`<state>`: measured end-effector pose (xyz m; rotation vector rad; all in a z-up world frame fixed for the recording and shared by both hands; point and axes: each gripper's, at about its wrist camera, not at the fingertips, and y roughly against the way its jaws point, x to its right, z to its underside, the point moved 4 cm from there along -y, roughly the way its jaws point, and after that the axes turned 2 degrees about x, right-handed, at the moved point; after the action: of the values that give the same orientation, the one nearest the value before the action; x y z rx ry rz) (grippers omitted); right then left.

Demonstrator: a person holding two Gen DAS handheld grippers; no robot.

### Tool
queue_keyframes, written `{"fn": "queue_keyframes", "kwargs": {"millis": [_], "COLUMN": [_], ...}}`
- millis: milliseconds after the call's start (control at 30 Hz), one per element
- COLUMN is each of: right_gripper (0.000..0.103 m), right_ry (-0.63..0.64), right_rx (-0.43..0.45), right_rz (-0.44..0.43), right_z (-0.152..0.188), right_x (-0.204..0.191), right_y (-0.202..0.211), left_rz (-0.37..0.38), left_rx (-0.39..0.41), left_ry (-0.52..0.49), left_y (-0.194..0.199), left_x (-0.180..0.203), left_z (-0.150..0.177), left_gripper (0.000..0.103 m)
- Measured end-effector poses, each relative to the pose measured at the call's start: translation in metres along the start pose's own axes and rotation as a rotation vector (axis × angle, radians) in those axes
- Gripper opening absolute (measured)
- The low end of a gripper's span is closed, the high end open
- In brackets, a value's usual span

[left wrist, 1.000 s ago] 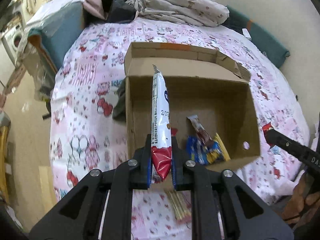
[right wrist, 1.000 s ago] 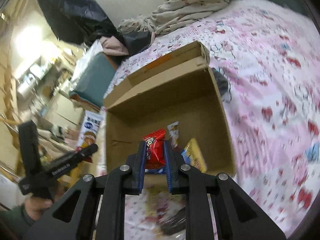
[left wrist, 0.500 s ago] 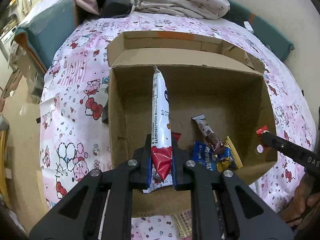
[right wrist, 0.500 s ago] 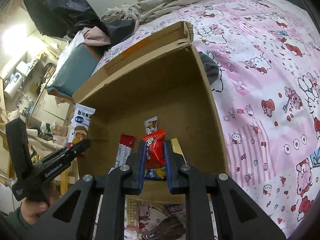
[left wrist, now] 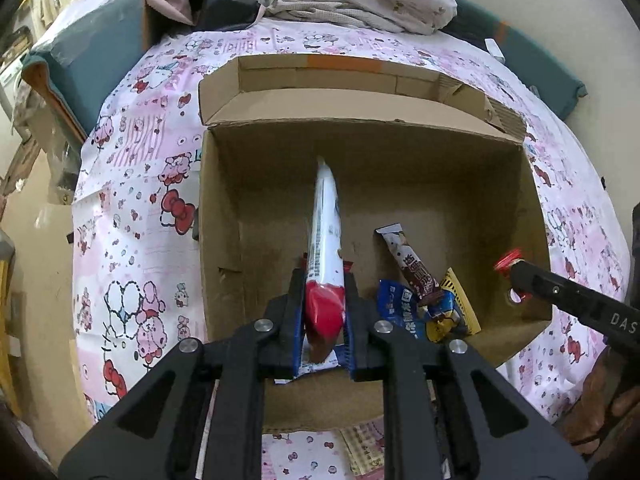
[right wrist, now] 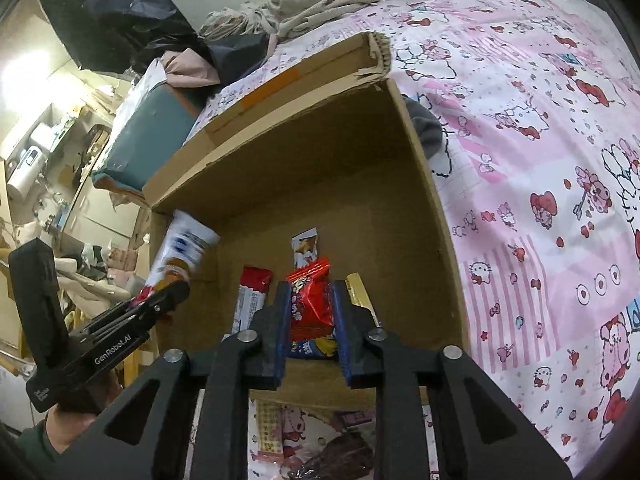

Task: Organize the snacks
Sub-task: 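Lower both held snacks into the box and open both grippers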

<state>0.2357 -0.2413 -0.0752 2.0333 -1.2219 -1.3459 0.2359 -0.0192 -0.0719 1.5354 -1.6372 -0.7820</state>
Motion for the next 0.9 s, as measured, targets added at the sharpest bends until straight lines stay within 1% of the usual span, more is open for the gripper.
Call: {"fn": "queue_keyframes", "kwargs": {"millis": [33, 67, 100, 133, 167, 200, 267, 533, 633, 900], "right_gripper": [0.032, 0.046, 0.07, 0.079, 0.086, 0.086, 0.087, 0.087, 0.087, 0.087], "right_ry": [0.003, 0.006, 0.01, 0.013, 0.016, 0.021, 0.023, 0.022, 0.027, 0.03], "right_rx": [0.002, 0.008, 0.02, 0.035, 0.054, 0.072, 0.081, 0.07, 0.08, 0.091], "right_rz": [-0.004, -0.006, -0.006, -0.003, -0.001, -0.002, -0.008, -0.007, -0.014, 0.001], "right_z": [0.0, 0.0, -0.001, -0.002, -0.004, -0.005, -0.007, -0.008, -0.006, 0.007], "right_x": [-0.002, -0.003, -0.004, -0.005, -0.006, -0.006, -0.007, -0.007, -0.01, -0.014], "right_y": [0.0, 0.001, 0.003, 0.005, 0.006, 0.009, 0.011, 0.01, 0.015, 0.029], "left_rz": [-0.003, 0.001, 0.005, 0.008, 0.009, 0.002, -0.024, -0.027, -0.021, -0.013], "left_rx": [0.006, 0.013, 0.02, 0.032, 0.05, 0.062, 0.075, 0.079, 0.084, 0.1], "left_ry": [-0.002, -0.002, 0.001, 0.006, 0.009, 0.008, -0.008, -0.021, -0.013, 0.035], "left_y": [0.001, 0.003, 0.005, 0.008, 0.011, 0.013, 0.015, 0.017, 0.021, 0.041], "left_x": [0.001, 0.001, 0.002, 0.002, 0.002, 0.003, 0.004, 0.009, 0.008, -0.004], "left_z": [0.0, 0.0, 0.0, 0.0, -0.001, -0.002, -0.004, -0.003, -0.001, 0.006], "left_gripper": [0.028, 0.045, 0.054, 0.068, 0.073, 0.074, 0.074, 0.074, 0.074, 0.074]}}
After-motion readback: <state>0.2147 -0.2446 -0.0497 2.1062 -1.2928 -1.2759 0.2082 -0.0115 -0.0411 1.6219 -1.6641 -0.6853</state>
